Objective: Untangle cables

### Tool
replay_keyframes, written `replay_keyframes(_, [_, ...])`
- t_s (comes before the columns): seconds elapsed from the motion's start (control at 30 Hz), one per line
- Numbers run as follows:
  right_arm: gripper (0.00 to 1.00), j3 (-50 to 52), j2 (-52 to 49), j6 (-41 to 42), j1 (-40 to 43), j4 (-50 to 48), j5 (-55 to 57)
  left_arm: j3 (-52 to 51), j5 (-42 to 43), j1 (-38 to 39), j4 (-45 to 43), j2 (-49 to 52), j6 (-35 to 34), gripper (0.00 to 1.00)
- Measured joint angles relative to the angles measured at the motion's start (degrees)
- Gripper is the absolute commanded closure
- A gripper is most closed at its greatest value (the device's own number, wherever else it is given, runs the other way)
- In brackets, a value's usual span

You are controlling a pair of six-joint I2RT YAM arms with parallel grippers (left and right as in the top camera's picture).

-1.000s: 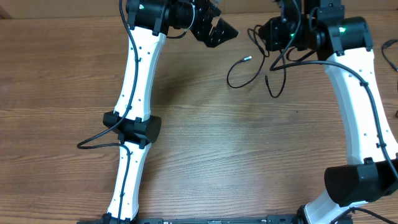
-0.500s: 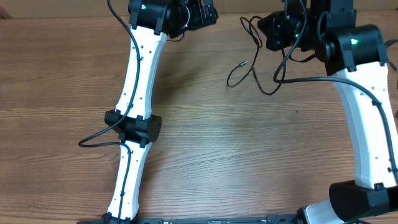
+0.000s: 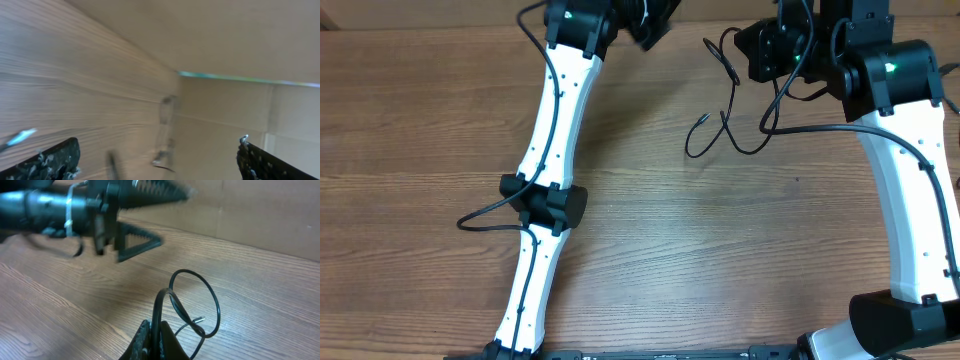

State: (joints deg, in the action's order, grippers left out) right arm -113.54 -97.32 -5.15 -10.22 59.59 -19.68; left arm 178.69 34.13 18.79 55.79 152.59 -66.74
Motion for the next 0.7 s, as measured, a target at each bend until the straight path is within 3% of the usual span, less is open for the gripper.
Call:
replay_keyframes(0.33, [0.96, 0.0, 0.83, -0.9, 0.0, 0.15, 2.01, -0.15, 14.91, 0.02, -16.28, 7.89, -25.7, 0.0])
replay_keyframes(0.57, [0.96, 0.0, 0.85, -1.01, 0.11, -1.79, 6.99, -0.24, 19.39, 0.74, -21.0, 10.58, -32.41, 0.0])
replay_keyframes(0.7, [0.96, 0.0, 0.85, -1.09, 0.33, -2.14, 8.15, -0.28, 22.23, 1.07, -29.79, 10.62, -35.52, 0.0])
